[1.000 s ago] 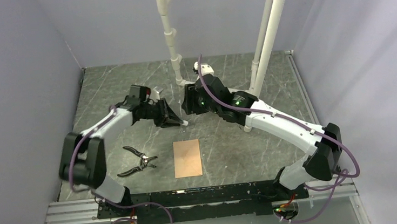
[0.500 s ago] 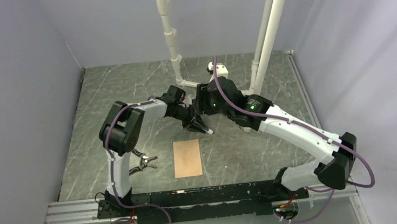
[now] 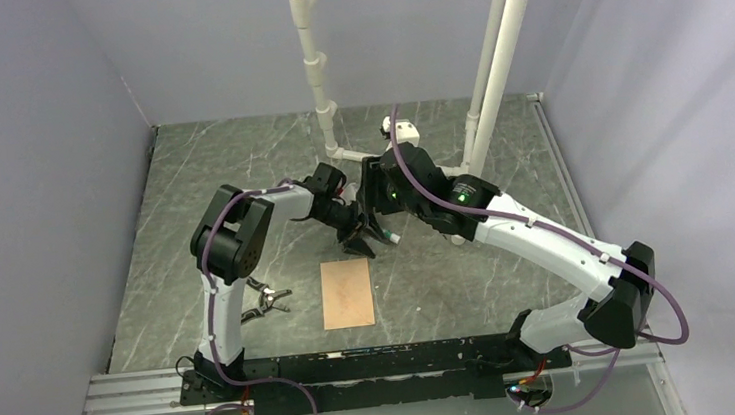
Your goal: Place the letter into the envelope and seal it
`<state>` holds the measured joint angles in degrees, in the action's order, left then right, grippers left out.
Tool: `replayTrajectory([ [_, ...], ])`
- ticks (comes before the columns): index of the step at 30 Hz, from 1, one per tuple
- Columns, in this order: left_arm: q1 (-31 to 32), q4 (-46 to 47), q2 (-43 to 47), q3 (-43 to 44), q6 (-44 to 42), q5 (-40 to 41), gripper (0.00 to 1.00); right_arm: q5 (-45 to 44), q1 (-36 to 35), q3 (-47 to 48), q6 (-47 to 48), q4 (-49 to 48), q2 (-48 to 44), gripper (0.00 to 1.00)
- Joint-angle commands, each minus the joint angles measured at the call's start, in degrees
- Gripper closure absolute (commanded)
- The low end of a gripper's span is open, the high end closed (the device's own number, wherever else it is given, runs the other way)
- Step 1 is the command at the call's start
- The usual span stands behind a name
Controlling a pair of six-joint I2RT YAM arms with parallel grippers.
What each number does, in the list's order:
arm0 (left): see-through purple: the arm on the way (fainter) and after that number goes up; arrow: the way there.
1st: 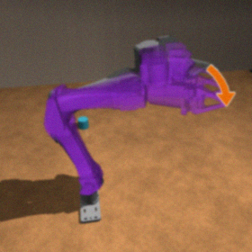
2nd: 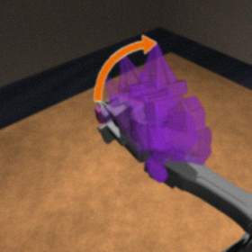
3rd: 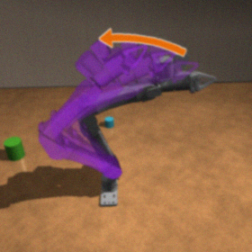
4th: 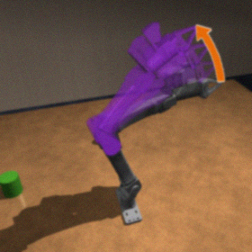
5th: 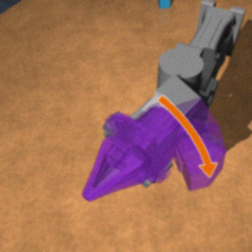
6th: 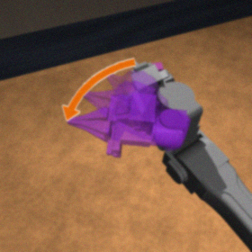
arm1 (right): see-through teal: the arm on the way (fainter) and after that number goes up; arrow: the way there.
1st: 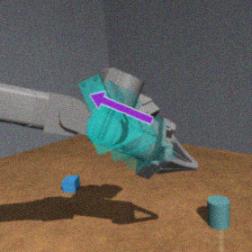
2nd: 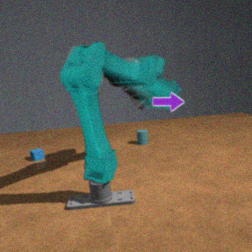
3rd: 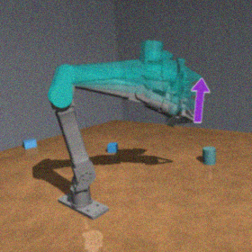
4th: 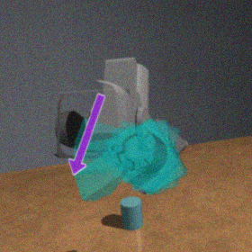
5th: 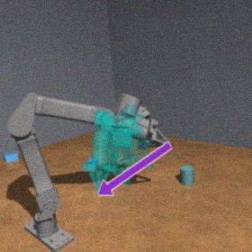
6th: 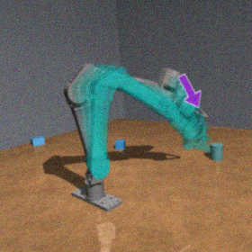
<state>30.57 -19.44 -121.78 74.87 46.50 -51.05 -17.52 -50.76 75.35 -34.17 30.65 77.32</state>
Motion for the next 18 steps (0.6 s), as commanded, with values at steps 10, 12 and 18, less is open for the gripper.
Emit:
replayTrajectory([
  [10, 0.11, -12.52, 22.36, -0.10, -7.39, 16.94, 0.07, -0.55, 0.13, 3.40, 1.37, 2.08, -3.29, 0.44],
  [12, 0.08, -15.56, 27.62, -0.75, -7.47, 22.37, 0.07, -1.22, 0.14, 4.01, 1.89, 2.89, -3.89, 0.41],
  [18, 0.11, -22.91, 48.54, -4.44, -0.74, 37.34, 0.07, -3.90, 0.38, 9.55, 1.47, 11.65, -3.20, 0.21],
])
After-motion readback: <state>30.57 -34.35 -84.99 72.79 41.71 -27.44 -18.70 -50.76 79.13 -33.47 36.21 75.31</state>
